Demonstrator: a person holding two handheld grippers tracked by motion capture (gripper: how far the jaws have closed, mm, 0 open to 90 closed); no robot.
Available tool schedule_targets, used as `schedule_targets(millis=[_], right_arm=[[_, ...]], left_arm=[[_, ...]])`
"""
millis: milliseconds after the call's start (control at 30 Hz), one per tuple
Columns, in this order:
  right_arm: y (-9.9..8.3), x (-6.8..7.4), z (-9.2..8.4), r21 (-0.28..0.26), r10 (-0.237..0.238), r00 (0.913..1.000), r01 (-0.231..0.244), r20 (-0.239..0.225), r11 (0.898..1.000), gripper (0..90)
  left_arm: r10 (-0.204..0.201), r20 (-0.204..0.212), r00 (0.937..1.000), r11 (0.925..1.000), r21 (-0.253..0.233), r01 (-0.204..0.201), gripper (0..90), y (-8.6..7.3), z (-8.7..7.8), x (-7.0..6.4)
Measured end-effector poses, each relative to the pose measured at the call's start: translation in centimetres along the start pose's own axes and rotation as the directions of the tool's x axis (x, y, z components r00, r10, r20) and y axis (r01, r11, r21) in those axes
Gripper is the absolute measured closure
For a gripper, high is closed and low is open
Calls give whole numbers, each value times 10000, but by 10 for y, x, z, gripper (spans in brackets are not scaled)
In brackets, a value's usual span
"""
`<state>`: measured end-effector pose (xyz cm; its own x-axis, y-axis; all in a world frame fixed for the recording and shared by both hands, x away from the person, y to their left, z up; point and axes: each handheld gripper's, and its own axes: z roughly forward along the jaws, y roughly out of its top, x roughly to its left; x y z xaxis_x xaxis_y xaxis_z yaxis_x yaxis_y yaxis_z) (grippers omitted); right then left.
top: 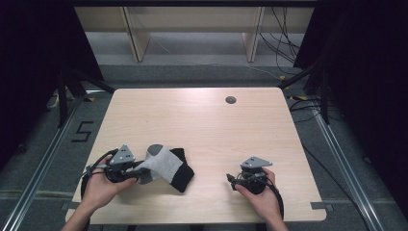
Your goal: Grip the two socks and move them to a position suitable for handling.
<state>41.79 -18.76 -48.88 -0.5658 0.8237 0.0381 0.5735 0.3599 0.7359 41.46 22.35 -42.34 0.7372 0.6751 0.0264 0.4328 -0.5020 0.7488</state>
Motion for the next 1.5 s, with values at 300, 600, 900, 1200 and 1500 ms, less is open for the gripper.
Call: schedule_targets(millis=[300,600,900,1200,1500], right_arm=[[-1,-3,1,15,78,10000,-78,-39,10000,337],[-2,-5,2,-45,215,9998,-215,20,9998,338],[-2,-8,0,-91,170,9998,-169,65,9998,338],[-1,-8,-1,-75,321,9995,-320,72,9995,338],[-1,-12,-5,-142,456,9989,-455,110,9989,338]], left_arm=[[378,100,9992,9983,-445,-374,703,31,-1,-5],[847,143,9963,9935,-782,-833,703,59,9,-10],[1017,105,9948,9908,-907,-1003,703,77,23,-7],[1338,166,9909,9858,-1047,-1313,702,97,36,-8],[1489,235,9886,9835,-1075,-1456,700,111,68,-16]])
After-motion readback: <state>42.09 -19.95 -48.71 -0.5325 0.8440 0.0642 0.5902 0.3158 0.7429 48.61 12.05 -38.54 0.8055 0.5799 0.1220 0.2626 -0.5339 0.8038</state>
